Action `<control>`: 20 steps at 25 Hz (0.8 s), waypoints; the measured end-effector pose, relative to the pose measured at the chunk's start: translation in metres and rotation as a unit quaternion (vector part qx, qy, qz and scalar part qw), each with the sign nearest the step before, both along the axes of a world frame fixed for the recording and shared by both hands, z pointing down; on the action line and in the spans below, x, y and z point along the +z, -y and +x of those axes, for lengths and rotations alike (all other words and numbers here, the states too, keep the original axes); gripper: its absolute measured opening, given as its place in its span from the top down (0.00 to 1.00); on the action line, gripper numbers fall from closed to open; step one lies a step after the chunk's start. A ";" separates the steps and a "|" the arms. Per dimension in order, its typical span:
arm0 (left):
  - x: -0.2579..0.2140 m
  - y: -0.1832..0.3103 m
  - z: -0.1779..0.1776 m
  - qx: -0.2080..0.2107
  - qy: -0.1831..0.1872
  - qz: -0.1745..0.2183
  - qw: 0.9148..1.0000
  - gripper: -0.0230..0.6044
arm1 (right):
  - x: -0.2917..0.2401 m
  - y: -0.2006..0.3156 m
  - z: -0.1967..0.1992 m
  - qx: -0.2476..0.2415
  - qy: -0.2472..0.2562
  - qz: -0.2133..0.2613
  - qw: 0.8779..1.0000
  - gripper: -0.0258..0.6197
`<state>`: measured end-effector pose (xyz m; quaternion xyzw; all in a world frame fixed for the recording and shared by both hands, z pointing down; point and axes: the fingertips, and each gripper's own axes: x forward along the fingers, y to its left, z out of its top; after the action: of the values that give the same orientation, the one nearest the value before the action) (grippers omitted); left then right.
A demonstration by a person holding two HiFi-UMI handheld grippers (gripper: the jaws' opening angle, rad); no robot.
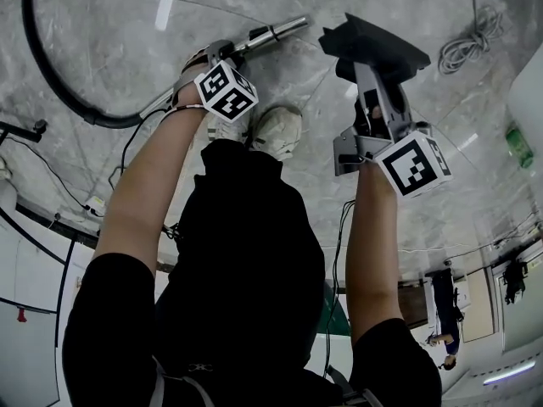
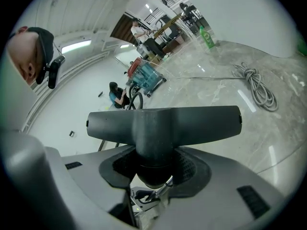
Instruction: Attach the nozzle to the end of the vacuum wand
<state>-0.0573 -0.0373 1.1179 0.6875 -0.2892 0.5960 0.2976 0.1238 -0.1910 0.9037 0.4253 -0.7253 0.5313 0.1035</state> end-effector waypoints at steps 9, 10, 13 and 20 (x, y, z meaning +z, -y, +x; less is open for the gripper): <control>-0.116 0.008 0.030 0.008 -0.073 0.033 0.997 0.68 | -0.048 0.005 0.008 0.034 0.033 -0.011 0.999 0.67; -0.131 0.009 0.033 0.010 -0.083 0.040 0.996 0.68 | -0.053 0.006 0.007 0.034 0.034 -0.014 0.999 0.67; -0.169 0.008 0.040 0.018 -0.106 0.055 0.993 0.68 | -0.065 0.005 0.000 0.024 0.040 -0.028 0.999 0.67; -0.218 -0.002 0.045 0.033 -0.118 0.055 0.991 0.68 | -0.103 0.000 -0.020 -0.053 0.101 -0.057 0.992 0.67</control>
<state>-0.0124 -0.0351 0.9004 0.7772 -0.2621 0.5035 0.2715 0.1040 -0.1913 0.8011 0.3243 -0.7221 0.6055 0.0820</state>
